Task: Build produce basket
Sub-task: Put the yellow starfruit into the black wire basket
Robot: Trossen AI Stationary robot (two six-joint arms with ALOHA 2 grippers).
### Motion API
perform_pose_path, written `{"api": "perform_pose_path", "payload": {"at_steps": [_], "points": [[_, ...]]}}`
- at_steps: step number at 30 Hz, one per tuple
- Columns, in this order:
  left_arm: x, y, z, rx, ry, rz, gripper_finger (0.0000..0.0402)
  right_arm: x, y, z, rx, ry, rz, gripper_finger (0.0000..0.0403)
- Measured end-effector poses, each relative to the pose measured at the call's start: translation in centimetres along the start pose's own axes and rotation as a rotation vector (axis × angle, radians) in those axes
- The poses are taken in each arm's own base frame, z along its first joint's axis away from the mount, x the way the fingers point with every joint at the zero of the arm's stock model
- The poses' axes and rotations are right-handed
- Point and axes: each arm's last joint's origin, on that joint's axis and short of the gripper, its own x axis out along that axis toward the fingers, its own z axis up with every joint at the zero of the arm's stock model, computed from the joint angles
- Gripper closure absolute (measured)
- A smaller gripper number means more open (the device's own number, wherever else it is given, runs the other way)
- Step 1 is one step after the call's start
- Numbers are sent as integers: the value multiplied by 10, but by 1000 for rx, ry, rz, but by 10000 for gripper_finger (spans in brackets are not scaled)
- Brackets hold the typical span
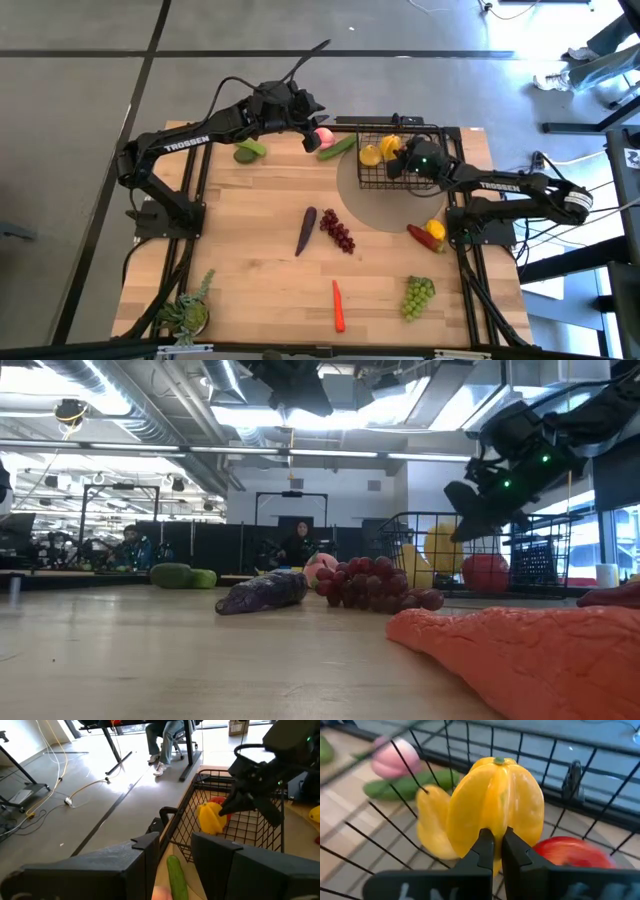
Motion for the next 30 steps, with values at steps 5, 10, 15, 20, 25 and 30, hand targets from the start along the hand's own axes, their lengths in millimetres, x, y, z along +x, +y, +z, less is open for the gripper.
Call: {"api": "perform_pose_path", "payload": {"at_steps": [5,10,15,20,25,30], "points": [[0,0,0,0,0,0,299,9,0,-8,6,49,-31,400],[0,0,0,0,0,0,299,14,0,-13,-4,79,-41,400],[0,0,0,0,0,0,299,17,-2,-13,39,88,-47,393],[0,0,0,0,0,0,299,18,-5,-12,93,88,-59,360],[0,0,0,0,0,0,299,18,-6,-13,83,100,-56,328],[0,0,0,0,0,0,299,18,-6,-13,85,103,-60,293]]}}
